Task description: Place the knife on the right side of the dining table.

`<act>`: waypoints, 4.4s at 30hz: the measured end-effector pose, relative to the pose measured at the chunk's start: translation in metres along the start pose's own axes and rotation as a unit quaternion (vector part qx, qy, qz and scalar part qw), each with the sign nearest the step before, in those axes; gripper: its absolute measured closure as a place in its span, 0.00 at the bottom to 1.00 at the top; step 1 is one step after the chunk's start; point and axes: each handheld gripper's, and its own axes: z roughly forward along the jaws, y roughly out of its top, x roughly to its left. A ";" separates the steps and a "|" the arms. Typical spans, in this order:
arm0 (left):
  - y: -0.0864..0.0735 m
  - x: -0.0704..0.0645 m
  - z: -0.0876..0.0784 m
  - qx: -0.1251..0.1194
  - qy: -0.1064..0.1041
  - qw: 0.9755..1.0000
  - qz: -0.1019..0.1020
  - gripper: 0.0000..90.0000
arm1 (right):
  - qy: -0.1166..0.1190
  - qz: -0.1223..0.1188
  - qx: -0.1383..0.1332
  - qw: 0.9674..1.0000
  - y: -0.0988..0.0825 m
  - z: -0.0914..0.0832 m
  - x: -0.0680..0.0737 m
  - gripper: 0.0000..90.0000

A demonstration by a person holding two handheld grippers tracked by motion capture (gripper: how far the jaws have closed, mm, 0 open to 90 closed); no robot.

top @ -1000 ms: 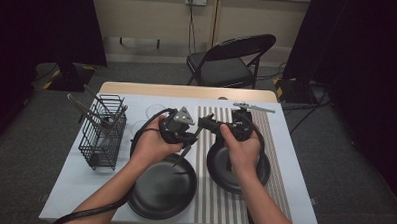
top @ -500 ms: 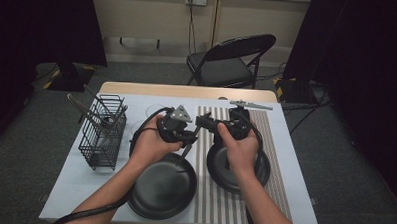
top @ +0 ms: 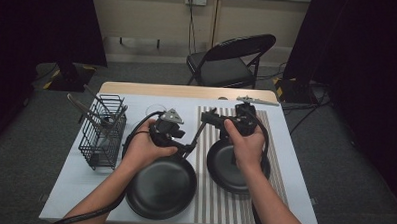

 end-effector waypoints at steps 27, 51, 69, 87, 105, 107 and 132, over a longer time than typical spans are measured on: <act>-0.029 0.006 0.008 0.001 -0.021 1.000 -0.019 0.21 | -0.021 -0.015 -0.015 1.000 0.023 -0.001 -0.024 0.84; -0.043 0.008 0.007 0.002 -0.020 1.000 -0.023 0.21 | -0.053 -0.022 -0.006 0.998 0.025 0.016 -0.049 0.83; -0.048 0.010 0.012 0.006 -0.029 0.999 -0.025 0.22 | -0.075 -0.028 0.002 0.997 0.029 0.031 -0.064 0.84; -0.051 0.011 0.016 0.010 -0.033 0.999 -0.025 0.22 | -0.093 -0.031 -0.005 0.995 0.040 0.034 -0.082 0.83; -0.056 0.016 0.020 0.012 -0.036 0.999 -0.030 0.22 | -0.101 -0.040 -0.006 0.994 0.041 0.044 -0.099 0.84; -0.057 0.016 0.020 0.013 -0.036 0.999 -0.031 0.22 | -0.099 -0.042 -0.004 0.994 0.042 0.044 -0.099 0.83; -0.046 0.010 0.026 0.008 -0.034 0.999 -0.016 0.22 | -0.102 -0.037 -0.002 0.994 0.038 0.035 -0.102 0.83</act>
